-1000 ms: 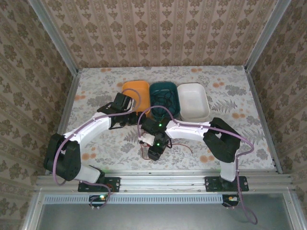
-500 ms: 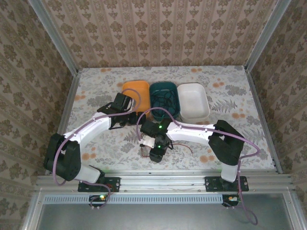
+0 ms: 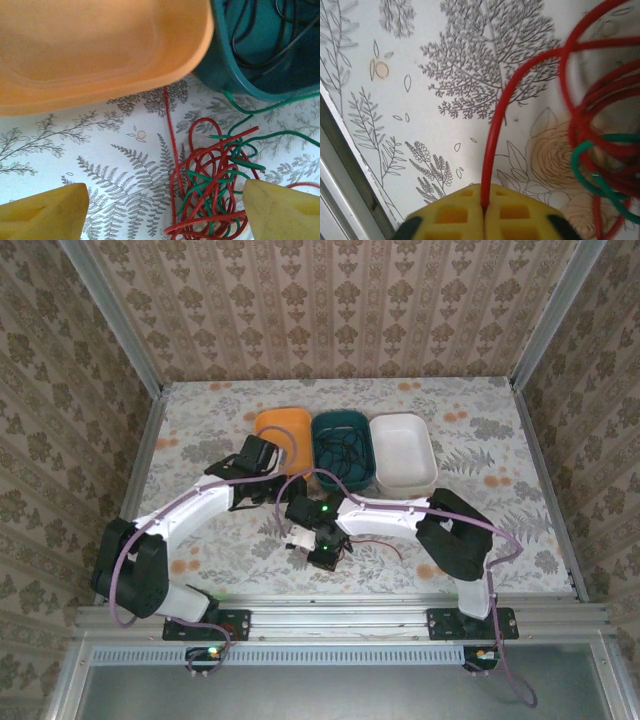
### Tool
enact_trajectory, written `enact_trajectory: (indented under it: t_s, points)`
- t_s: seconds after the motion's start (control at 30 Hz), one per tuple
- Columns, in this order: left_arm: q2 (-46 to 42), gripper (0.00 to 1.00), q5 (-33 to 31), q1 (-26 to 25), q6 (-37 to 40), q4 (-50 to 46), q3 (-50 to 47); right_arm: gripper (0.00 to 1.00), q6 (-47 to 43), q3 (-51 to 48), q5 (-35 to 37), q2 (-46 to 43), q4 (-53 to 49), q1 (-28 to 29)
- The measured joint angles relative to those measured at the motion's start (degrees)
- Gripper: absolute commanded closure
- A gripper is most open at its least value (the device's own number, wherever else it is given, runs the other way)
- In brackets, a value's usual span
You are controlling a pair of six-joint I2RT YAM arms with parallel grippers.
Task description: Untangle the cables
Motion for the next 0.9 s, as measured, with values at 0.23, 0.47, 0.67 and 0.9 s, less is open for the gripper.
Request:
enact_trajectory:
  t_s: [0.23, 0.47, 0.67, 0.9]
  points:
    - [6.19, 0.24, 0.87, -4.50, 3.87, -1.09, 2.49, 1.00, 0.02, -2.86, 0.70, -15.87, 0.68, -2.25]
    - [12.79, 0.24, 1.18, -6.69, 7.72, -2.71, 5.66, 1.00, 1.27, -2.21, 2.29, -30.47, 3.56, -7.82]
    - [15.19, 0.25, 0.96, -6.99, 9.53, -3.37, 6.10, 1.00, 3.43, -2.16, 7.63, -40.94, 12.76, -11.52]
    - [16.68, 0.25, 0.11, -7.72, 10.05, -3.41, 6.08, 1.00, 3.28, -0.26, 17.14, -46.38, 23.93, -13.94]
